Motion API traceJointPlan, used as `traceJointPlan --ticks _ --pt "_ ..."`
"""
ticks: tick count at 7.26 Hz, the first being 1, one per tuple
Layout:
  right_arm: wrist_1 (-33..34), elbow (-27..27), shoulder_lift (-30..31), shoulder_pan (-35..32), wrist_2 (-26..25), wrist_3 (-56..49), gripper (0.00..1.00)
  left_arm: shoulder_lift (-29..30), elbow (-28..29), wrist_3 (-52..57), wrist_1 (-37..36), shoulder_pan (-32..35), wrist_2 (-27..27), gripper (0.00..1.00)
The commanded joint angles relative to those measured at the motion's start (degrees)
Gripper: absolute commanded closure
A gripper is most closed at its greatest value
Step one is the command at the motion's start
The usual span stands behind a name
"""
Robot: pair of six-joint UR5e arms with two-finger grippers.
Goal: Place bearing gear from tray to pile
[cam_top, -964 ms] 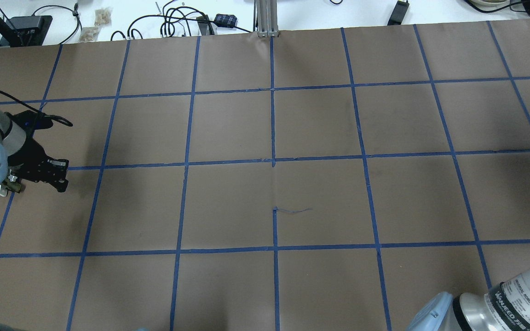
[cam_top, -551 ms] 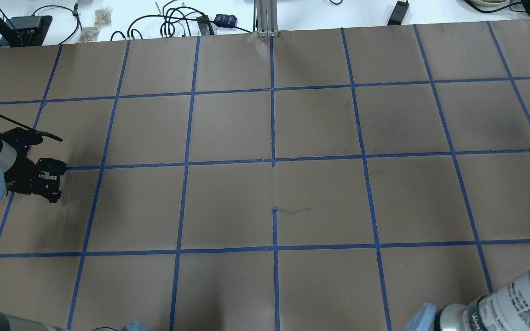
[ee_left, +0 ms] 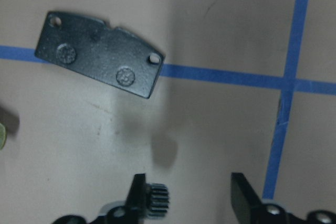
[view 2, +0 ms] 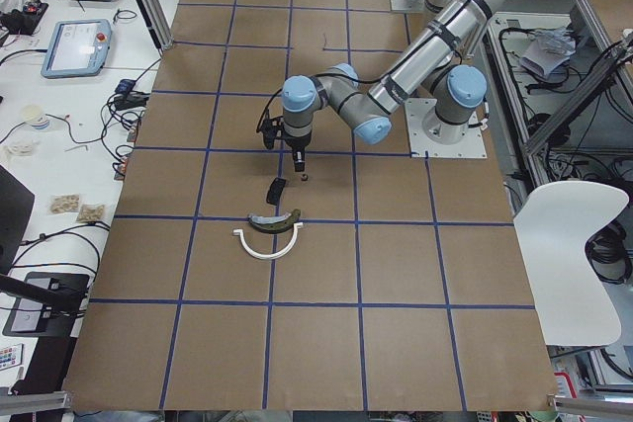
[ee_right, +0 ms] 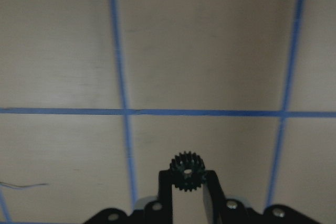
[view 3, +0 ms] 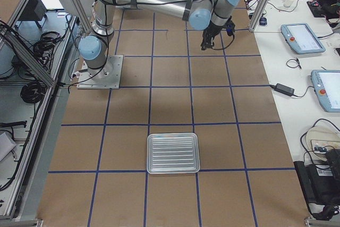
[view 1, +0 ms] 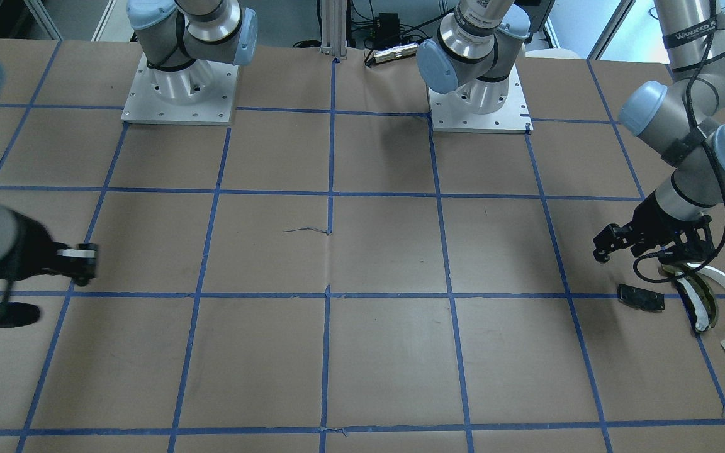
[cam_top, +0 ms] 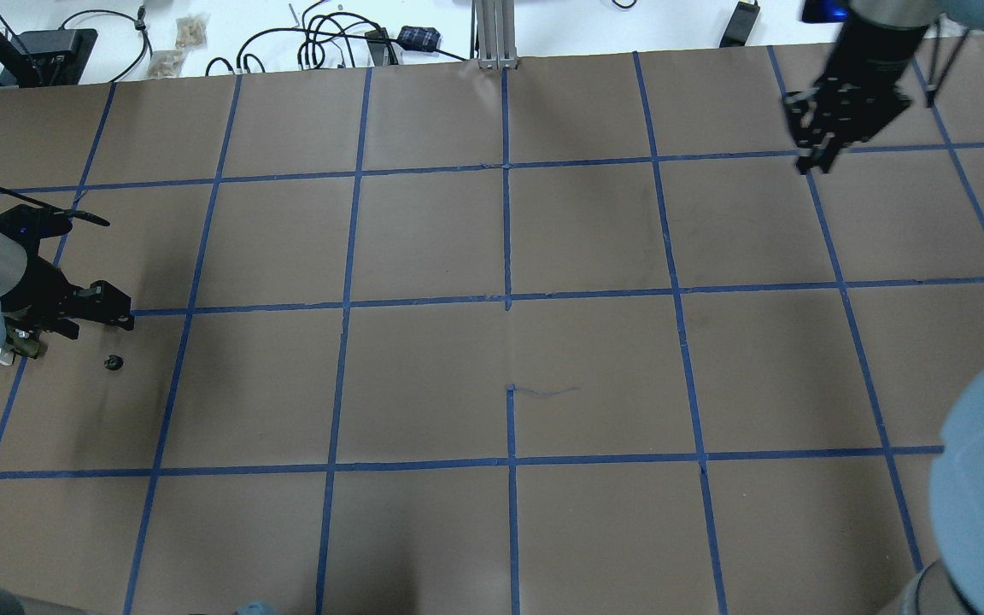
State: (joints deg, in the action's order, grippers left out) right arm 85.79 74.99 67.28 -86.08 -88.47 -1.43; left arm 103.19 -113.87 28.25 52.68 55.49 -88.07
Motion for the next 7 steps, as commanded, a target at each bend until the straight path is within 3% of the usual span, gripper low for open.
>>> traceJointPlan --ticks 1,3,4,5,6,7 --pt "8.5 0.7 -4.5 -16.1 4.8 27.5 0.77 -0.9 2.5 -0.3 5.1 1.0 -1.0 0.00" --pt "20.5 4.4 -10.8 -19.9 8.2 30.3 0.77 -2.2 2.8 -0.4 6.3 1.3 -1.0 0.00" --pt "26.6 7.0 -12.4 -19.9 12.0 30.7 0.70 -2.7 2.8 -3.3 8.6 2.5 0.3 0.00" --pt "27.4 9.9 -12.3 -20.0 12.3 30.9 0.01 -3.1 2.8 -7.1 8.8 5.6 1.5 0.00" --pt "26.4 8.9 -11.0 -18.1 13.0 29.5 0.00 -2.8 3.2 -12.6 8.7 10.4 2.1 0.00" --pt "12.9 5.6 -5.7 -14.8 13.7 25.3 0.00 -2.6 4.2 -19.7 8.6 14.7 4.6 0.00"
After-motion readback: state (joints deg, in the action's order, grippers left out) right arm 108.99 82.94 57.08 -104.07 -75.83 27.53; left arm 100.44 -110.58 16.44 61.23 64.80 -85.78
